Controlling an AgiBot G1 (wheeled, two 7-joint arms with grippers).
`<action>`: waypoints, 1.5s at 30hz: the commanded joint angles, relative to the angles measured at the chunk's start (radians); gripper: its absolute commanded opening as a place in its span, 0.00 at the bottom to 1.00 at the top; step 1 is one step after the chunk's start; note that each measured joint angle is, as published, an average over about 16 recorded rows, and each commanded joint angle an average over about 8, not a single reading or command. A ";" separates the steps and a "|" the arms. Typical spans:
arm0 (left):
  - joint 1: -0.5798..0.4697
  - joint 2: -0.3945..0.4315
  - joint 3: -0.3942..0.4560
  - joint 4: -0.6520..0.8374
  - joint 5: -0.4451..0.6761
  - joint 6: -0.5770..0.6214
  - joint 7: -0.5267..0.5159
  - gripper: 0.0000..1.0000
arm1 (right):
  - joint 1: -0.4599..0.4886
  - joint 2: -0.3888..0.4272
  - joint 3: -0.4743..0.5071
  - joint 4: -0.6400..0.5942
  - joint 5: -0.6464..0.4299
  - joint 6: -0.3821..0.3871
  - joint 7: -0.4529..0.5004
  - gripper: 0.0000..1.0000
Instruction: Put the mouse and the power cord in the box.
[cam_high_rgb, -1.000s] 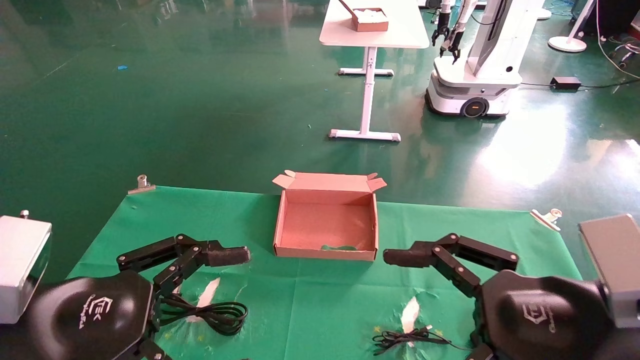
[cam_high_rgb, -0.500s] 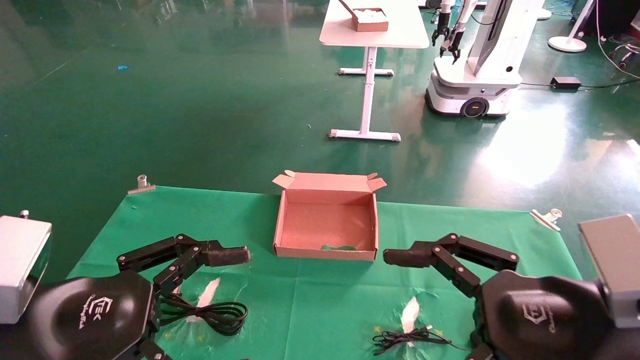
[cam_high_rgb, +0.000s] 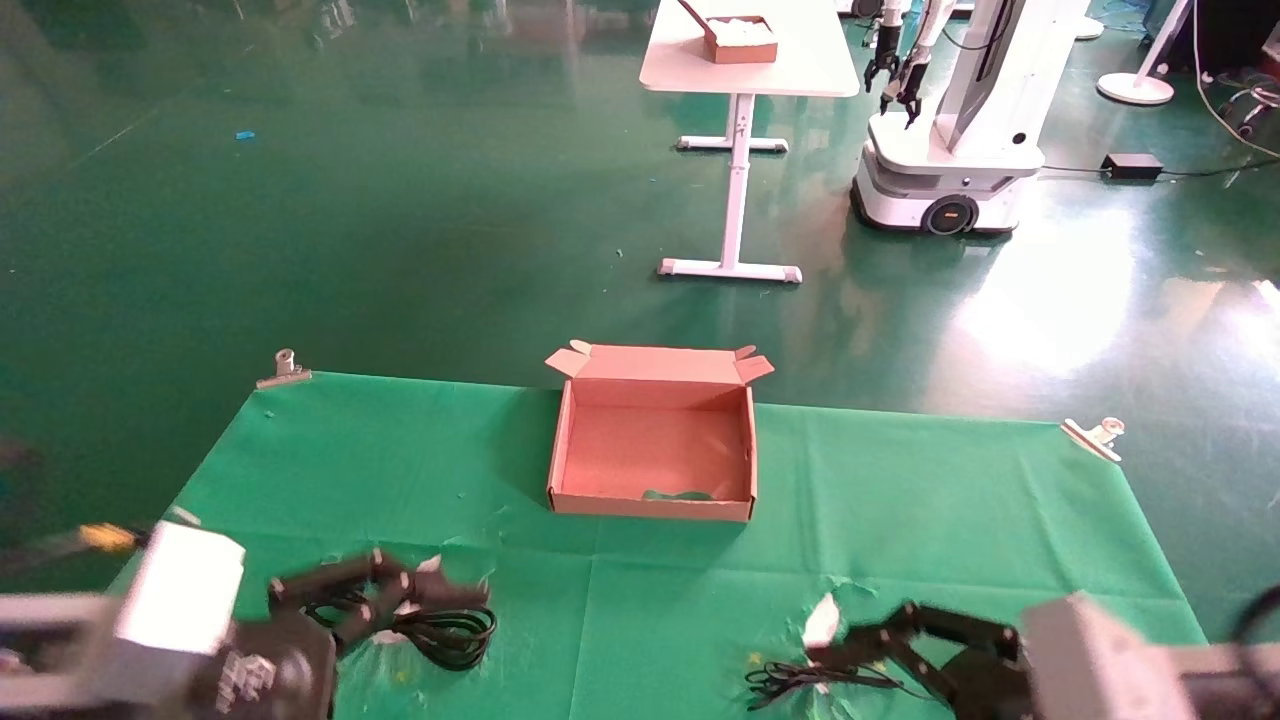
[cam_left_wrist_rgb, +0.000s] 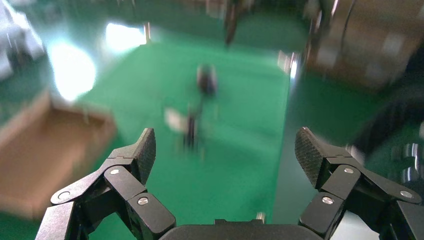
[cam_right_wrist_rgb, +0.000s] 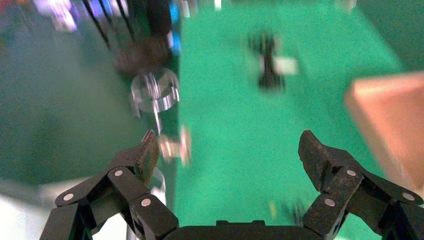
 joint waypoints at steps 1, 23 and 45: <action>-0.022 -0.006 0.031 -0.008 0.085 -0.003 -0.007 1.00 | 0.025 0.005 -0.029 0.009 -0.079 -0.003 0.011 1.00; -0.173 0.142 0.235 -0.017 0.667 -0.093 -0.060 1.00 | 0.132 -0.028 -0.101 0.003 -0.262 -0.001 0.056 1.00; -0.207 0.415 0.415 0.115 1.304 -0.280 -0.293 1.00 | 0.122 0.020 -0.087 0.010 -0.271 0.053 0.112 1.00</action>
